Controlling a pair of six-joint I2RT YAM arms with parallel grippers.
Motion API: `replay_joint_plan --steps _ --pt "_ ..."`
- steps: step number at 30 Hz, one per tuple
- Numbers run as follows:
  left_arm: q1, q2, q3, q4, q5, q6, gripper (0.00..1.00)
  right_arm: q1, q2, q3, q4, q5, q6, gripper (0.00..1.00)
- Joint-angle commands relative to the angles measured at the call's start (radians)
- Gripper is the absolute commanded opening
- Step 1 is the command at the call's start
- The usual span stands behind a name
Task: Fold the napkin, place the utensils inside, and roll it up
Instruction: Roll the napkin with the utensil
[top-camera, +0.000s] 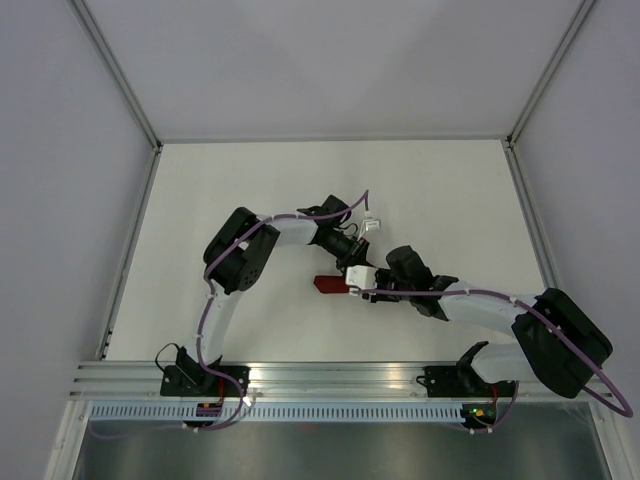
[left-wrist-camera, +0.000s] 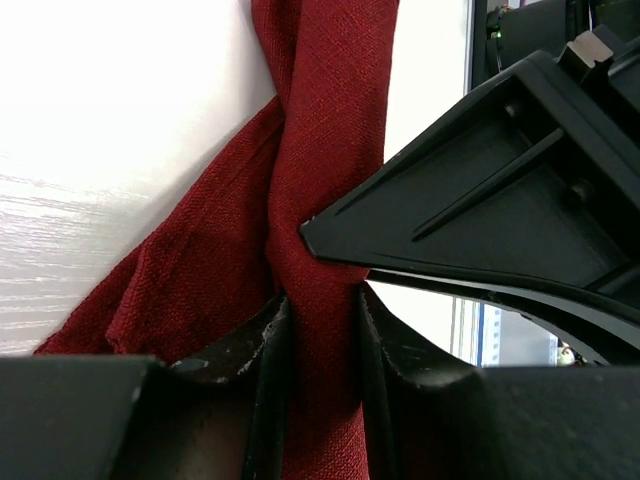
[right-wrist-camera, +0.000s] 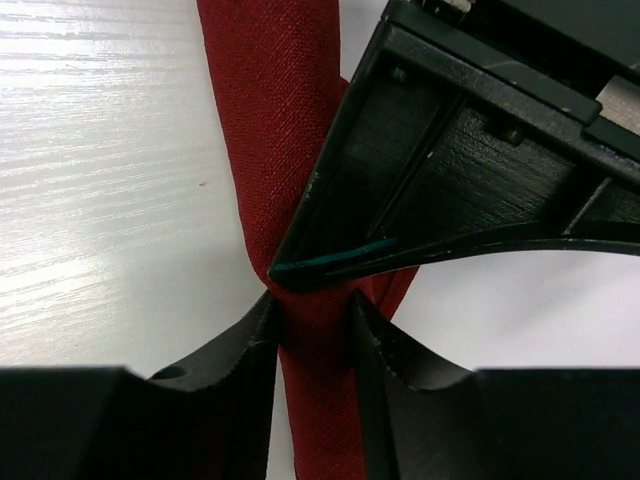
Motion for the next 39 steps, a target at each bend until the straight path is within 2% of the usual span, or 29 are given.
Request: replay_joint_plan --steps 1,8,17,21,26,28,33,36,39 --pt "-0.016 0.020 -0.060 -0.090 -0.113 0.056 0.36 0.005 0.027 -0.018 -0.026 0.023 0.000 0.35" --pt "0.024 -0.063 -0.100 -0.031 -0.122 0.053 0.38 0.005 0.047 0.016 -0.137 -0.018 -0.012 0.27" --pt "0.100 -0.183 -0.144 0.033 -0.138 0.031 0.43 0.002 0.078 0.065 -0.246 -0.085 -0.009 0.27" --pt "0.125 -0.241 -0.179 0.075 -0.191 0.016 0.41 -0.010 0.110 0.098 -0.302 -0.128 -0.006 0.27" --pt "0.163 -0.379 -0.308 0.296 -0.320 -0.077 0.37 -0.064 0.188 0.207 -0.455 -0.225 -0.043 0.27" --pt "0.174 -0.422 -0.401 0.472 -0.391 -0.162 0.36 -0.105 0.244 0.264 -0.499 -0.273 -0.058 0.27" --pt "0.170 -0.578 -0.598 0.791 -0.532 -0.309 0.35 -0.197 0.395 0.397 -0.689 -0.372 -0.130 0.26" --pt "0.127 -0.654 -0.721 0.931 -0.668 -0.297 0.34 -0.240 0.507 0.544 -0.827 -0.424 -0.167 0.26" --pt "0.024 -0.749 -0.840 1.008 -0.821 -0.236 0.36 -0.274 0.628 0.669 -0.956 -0.471 -0.224 0.27"
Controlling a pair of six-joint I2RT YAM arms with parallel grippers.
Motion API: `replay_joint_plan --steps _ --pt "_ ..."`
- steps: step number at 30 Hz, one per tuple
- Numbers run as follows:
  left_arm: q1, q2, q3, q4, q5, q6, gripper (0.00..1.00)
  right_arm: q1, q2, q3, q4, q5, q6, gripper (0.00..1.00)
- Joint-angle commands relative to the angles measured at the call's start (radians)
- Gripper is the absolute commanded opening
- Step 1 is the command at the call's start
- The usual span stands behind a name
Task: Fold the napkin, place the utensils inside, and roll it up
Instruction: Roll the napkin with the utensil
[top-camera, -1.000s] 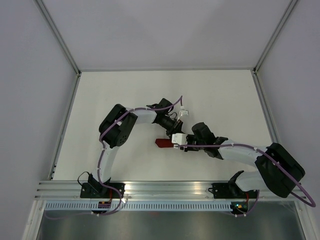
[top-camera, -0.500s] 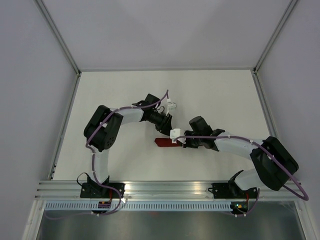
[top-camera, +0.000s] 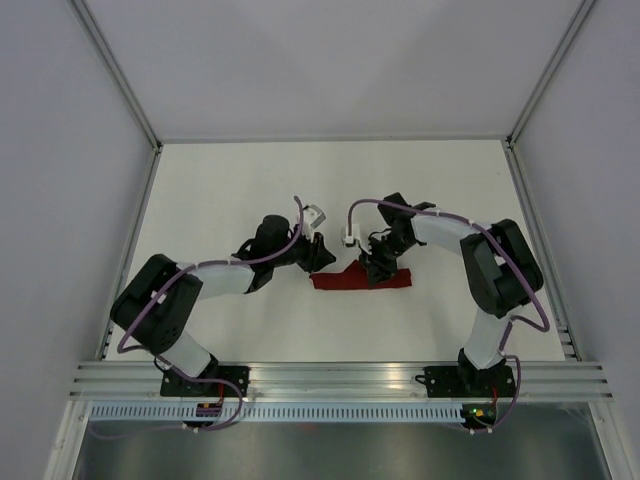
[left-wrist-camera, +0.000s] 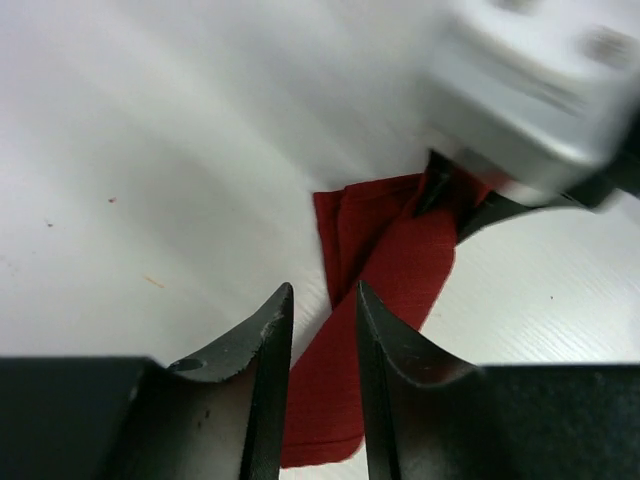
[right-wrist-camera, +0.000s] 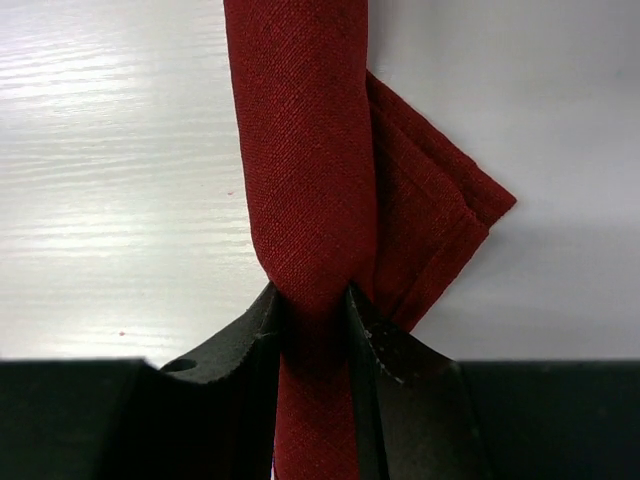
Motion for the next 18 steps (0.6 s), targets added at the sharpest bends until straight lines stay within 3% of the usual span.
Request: replay_joint_plan --steps 1,9,18 --pt "-0.115 -0.098 -0.103 0.250 -0.249 0.025 0.37 -0.041 0.182 0.090 -0.269 -0.026 -0.106 0.26" --pt "-0.368 -0.127 -0.118 0.215 -0.605 0.339 0.42 -0.080 0.426 0.348 -0.519 -0.075 -0.175 0.27" --pt "-0.540 0.041 0.012 0.118 -0.731 0.600 0.46 -0.098 0.549 0.500 -0.624 -0.090 -0.164 0.27"
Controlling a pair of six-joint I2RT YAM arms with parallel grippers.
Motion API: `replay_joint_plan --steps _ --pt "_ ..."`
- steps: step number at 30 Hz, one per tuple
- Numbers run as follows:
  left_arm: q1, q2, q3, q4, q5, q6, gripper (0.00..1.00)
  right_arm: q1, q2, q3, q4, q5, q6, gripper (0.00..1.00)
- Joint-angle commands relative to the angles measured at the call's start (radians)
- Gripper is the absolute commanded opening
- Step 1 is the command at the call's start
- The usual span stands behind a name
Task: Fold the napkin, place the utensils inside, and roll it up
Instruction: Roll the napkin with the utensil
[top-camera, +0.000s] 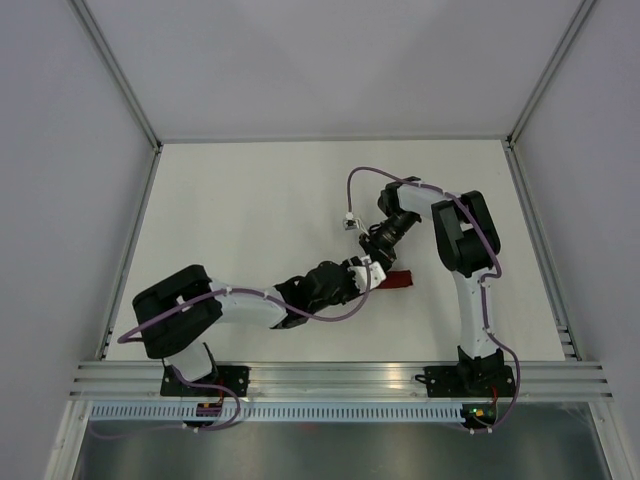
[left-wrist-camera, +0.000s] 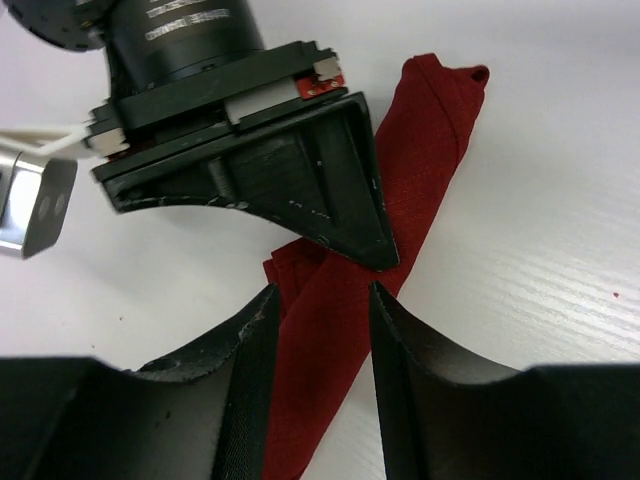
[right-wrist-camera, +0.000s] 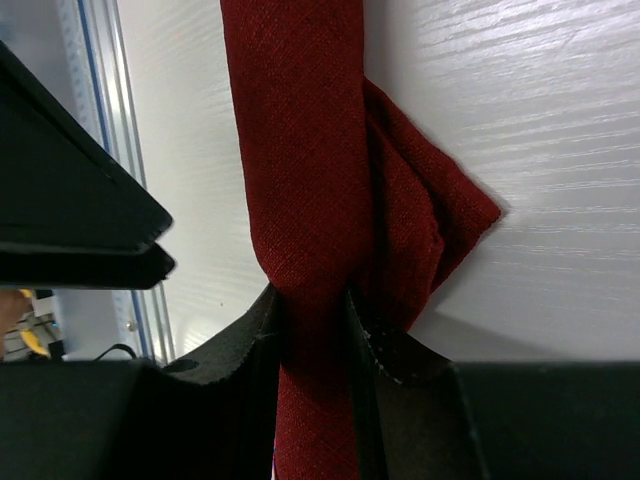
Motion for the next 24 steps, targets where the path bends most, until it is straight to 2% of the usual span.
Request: replay_joint_plan --steps 1,10,24 --pt "-0.044 0.053 0.054 -0.014 -0.085 0.172 0.46 0.005 0.088 0.000 0.006 0.128 -0.053 0.27" --pt "-0.091 0.143 0.079 -0.020 -0.108 0.262 0.53 -0.004 0.131 0.038 -0.002 0.139 -0.034 0.27" --pt "-0.114 0.275 0.107 0.019 -0.174 0.342 0.53 -0.013 0.152 0.057 0.015 0.142 -0.009 0.27"
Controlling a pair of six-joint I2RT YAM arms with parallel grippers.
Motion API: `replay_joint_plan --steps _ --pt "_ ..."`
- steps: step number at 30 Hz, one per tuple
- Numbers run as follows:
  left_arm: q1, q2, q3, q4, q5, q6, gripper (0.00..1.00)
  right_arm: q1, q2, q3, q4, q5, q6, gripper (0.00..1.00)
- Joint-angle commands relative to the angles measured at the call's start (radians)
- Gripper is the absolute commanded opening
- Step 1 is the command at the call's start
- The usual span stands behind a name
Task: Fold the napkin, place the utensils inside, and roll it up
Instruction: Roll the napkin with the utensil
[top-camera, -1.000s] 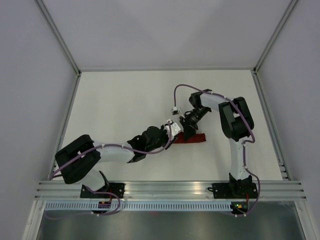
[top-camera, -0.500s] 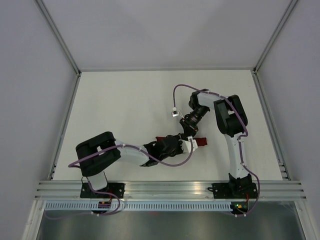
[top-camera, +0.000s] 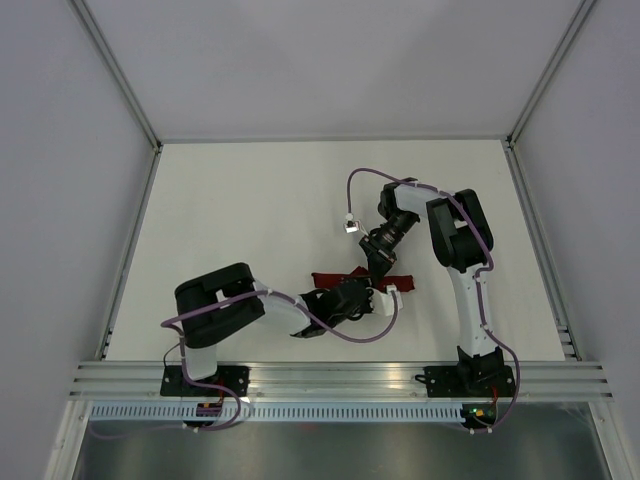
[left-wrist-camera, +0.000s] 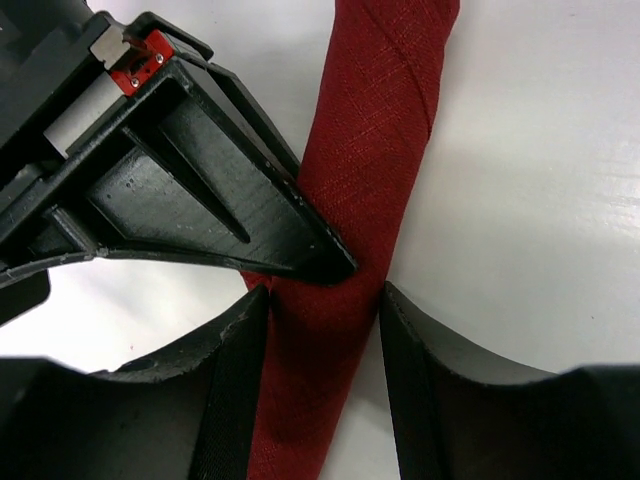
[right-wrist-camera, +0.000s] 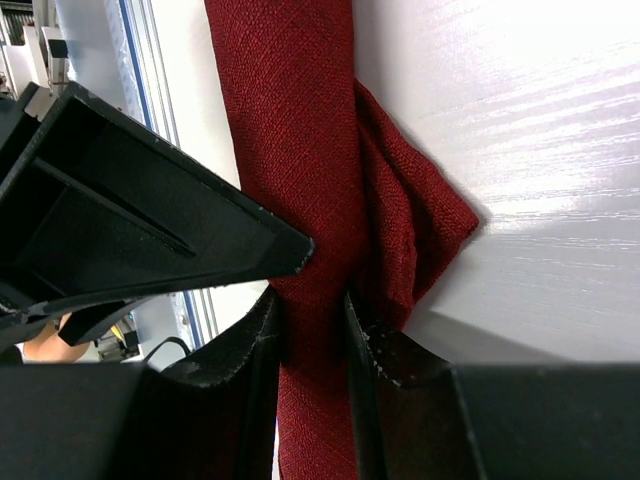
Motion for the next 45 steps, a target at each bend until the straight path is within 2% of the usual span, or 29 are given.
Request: replay_joint_plan --steps 1,4,9,13,15,17,22,27,33,38,45 --pt "0.003 0.038 0.025 -0.005 -0.014 0.056 0.53 -0.006 0.062 -0.008 0.138 0.157 -0.045 0.27" --pt "0.013 0.038 0.043 -0.068 0.026 0.039 0.47 -0.006 0.064 -0.003 0.135 0.155 -0.047 0.28" --pt "0.046 0.029 0.103 -0.237 0.104 -0.004 0.30 -0.009 0.065 0.023 0.106 0.146 -0.060 0.29" --pt "0.073 0.026 0.140 -0.329 0.161 -0.042 0.24 -0.009 0.061 0.035 0.091 0.137 -0.068 0.33" --pt "0.092 0.022 0.151 -0.348 0.193 -0.065 0.22 -0.012 0.050 0.038 0.095 0.129 -0.062 0.39" --pt "0.107 0.015 0.157 -0.375 0.231 -0.093 0.22 -0.019 0.030 0.032 0.109 0.117 -0.059 0.48" --pt "0.147 0.008 0.174 -0.423 0.296 -0.131 0.21 -0.042 -0.036 0.030 0.144 0.075 -0.025 0.59" --pt "0.184 0.018 0.200 -0.467 0.368 -0.177 0.21 -0.075 -0.103 0.055 0.166 0.045 0.021 0.60" --pt "0.246 0.031 0.223 -0.505 0.462 -0.236 0.21 -0.156 -0.192 0.038 0.307 0.009 0.188 0.61" --pt "0.299 0.066 0.282 -0.570 0.543 -0.277 0.23 -0.237 -0.309 -0.049 0.488 0.011 0.320 0.61" --pt "0.372 0.149 0.398 -0.713 0.696 -0.314 0.25 -0.303 -0.479 -0.209 0.632 0.018 0.345 0.61"
